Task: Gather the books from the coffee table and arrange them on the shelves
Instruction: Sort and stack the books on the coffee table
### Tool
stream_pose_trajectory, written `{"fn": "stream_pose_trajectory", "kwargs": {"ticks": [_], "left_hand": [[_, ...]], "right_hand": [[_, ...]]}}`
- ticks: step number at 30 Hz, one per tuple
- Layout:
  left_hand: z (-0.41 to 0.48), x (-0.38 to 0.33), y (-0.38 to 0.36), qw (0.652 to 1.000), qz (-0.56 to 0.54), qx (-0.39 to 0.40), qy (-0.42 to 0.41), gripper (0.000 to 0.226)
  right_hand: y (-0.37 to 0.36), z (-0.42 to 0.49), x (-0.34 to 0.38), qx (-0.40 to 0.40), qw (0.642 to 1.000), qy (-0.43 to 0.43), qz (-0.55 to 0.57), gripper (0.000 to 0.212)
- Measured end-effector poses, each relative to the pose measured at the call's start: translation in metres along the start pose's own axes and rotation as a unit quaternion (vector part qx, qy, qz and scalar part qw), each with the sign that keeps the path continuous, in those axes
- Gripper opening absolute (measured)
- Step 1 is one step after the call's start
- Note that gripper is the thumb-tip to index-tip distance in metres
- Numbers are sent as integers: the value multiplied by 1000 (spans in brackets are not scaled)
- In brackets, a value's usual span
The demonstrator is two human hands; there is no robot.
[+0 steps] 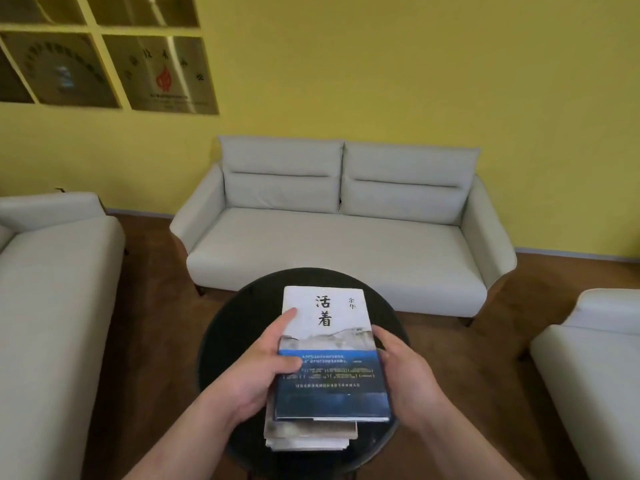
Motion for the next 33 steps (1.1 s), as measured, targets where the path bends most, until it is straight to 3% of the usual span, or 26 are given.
{"fn": "stream_pose_trajectory", "kwargs": {"ticks": [1,3,5,7,10,14,16,18,23,27,33], "left_hand": [[3,0,2,998,57,-13,-24,84],[11,3,5,982,173,-35,-62,91],[23,9,17,957,261,-111,-68,78],[33,13,33,917,341,-199,-59,56],[47,20,53,873,421,-245,-29,41],[61,36,56,920,351,-170,-43,55],[65,43,51,966,235,-99,-37,62],[69,48,47,990,126,-57,-6,62],[87,58,50,996,-43,-40,62,52],[98,65,48,993,-70,-24,88,50],[104,84,59,992,-70,-57,92,68]], "right_hand": [[-6,4,-11,-12,1000,-16,1,33],[-14,9,-27,-30,993,-11,-109,25],[-18,18,-35,-44,970,29,-237,16],[-20,28,-42,-42,955,50,-289,19],[-22,38,-55,-53,939,38,-338,21],[-11,44,-70,-81,925,16,-371,24],[-9,48,-73,-79,937,15,-341,29],[-9,52,-75,-84,960,-3,-268,30],[-11,52,-93,-99,987,-86,-96,33],[-12,55,-96,-95,985,-101,-105,37],[-11,57,-97,-75,983,-109,-124,42]]}}
Point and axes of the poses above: each hand's wrist, its own z-axis towards the middle knuckle, its own y-axis out of the back of the hand, x = y × z, the point moved 7 cm from there along z, towards the middle knuckle, and after that the axes turned 9 degrees about y, right-handed, at the moved point
